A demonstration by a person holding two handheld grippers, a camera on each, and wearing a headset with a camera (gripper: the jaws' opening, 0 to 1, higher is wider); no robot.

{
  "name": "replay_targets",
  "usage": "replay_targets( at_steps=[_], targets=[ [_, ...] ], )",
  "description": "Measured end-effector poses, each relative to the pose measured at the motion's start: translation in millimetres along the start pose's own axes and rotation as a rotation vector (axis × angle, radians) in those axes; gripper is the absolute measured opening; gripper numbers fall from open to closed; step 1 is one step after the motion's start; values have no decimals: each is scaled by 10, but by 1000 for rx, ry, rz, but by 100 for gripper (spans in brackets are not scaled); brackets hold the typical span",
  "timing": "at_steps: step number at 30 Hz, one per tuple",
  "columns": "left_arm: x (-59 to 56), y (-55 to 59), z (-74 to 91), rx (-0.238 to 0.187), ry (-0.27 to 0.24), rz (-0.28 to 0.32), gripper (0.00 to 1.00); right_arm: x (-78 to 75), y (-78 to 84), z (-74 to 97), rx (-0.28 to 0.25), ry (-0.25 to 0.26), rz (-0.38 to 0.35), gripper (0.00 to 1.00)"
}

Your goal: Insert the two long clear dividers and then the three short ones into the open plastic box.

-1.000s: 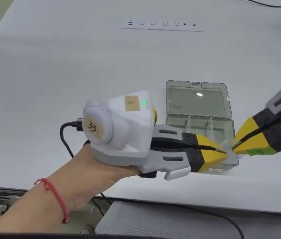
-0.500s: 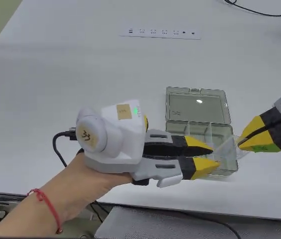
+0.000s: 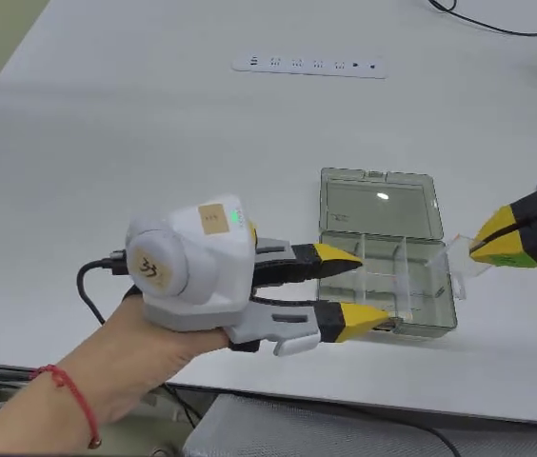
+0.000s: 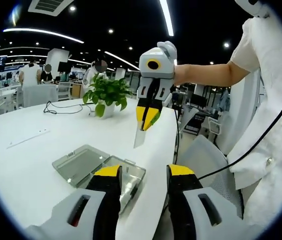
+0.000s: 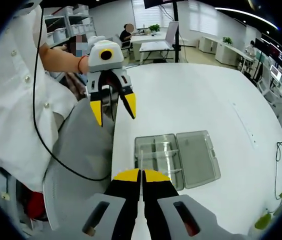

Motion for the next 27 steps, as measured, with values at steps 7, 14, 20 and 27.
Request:
replay_targets(
  at_steps=[7, 14, 20, 27],
  targets=[
    [140, 133, 62, 42, -50, -7, 53, -179, 209, -169, 92, 47, 54, 2],
    [252, 210, 124, 59, -94, -3, 67, -285, 356, -413, 144, 39, 83, 2],
    [311, 261, 142, 66, -125, 22, 81, -352, 428, -590, 162, 29, 89, 2],
    [311, 296, 135, 75, -130, 33, 85, -402, 491, -665, 178, 19, 84, 2]
  ],
)
Point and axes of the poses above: the centre of the closed fingertips' face, and the gripper's own axes: z roughly backward along the fingers, x roughly to its left, y roughly out of its underside, the point moved 8 cm from there along z, roughly backward along the fingers, and after that the axes turned 2 degrees about y, right-handed, at the moved point
